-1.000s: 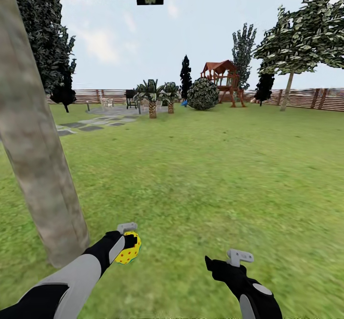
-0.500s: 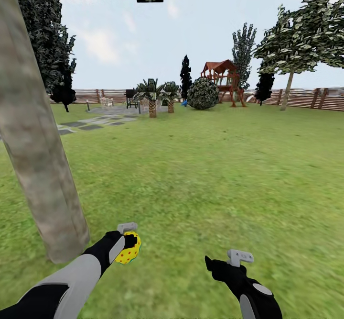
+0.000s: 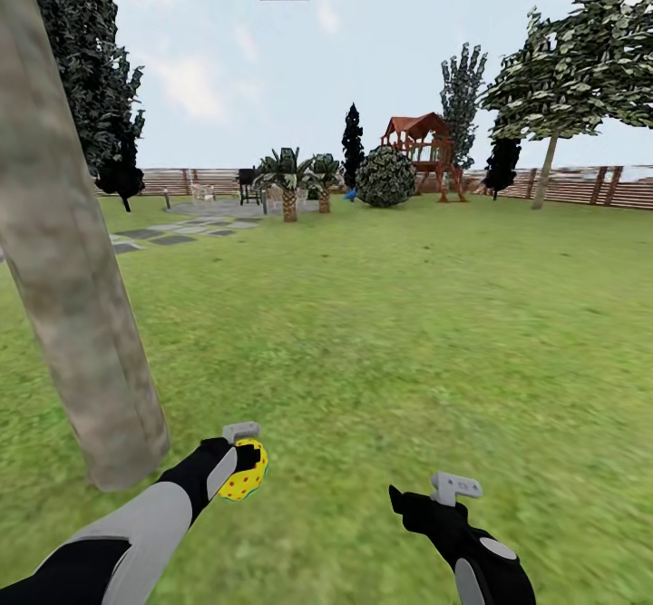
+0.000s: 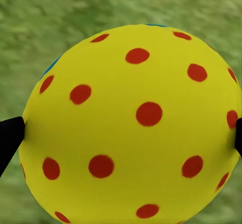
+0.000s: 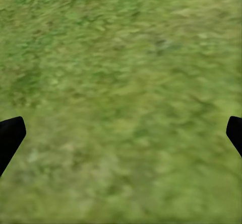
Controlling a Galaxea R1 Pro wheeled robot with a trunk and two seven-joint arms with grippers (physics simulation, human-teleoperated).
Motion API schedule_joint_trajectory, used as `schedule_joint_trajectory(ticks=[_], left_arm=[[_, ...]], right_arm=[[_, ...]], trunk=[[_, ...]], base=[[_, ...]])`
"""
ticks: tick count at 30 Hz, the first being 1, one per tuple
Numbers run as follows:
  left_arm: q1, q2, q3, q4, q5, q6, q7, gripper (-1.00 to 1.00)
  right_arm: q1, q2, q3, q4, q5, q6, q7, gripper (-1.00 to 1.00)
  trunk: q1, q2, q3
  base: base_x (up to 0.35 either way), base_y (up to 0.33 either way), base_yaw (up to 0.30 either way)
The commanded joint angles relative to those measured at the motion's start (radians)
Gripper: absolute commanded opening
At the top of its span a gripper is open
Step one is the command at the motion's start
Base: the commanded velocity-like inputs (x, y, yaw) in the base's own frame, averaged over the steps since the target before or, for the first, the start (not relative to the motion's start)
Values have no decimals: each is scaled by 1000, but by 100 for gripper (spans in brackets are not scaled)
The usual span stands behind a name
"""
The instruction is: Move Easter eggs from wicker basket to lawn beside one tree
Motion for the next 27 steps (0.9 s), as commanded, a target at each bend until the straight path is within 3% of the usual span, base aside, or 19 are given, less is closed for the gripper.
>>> schedule_joint_trajectory(ticks=[1,14,27], left_arm=[[0,0,1,-2,10,5,4,-100],[0,0,2,-2,10,5,4,-100],[0,0,2,-2,10,5,4,-100]], right_arm=[[-1,0,1,-1,-11,4,-10,100],[-1,0,1,-1,-10,4,-9,100],[-1,0,2,-1,-10,3,-10,100]], trunk=[[4,-8,-4],[54,-99,-45],[59,-102,-95]], base=[[0,0,0],[0,0,0],[0,0,0]])
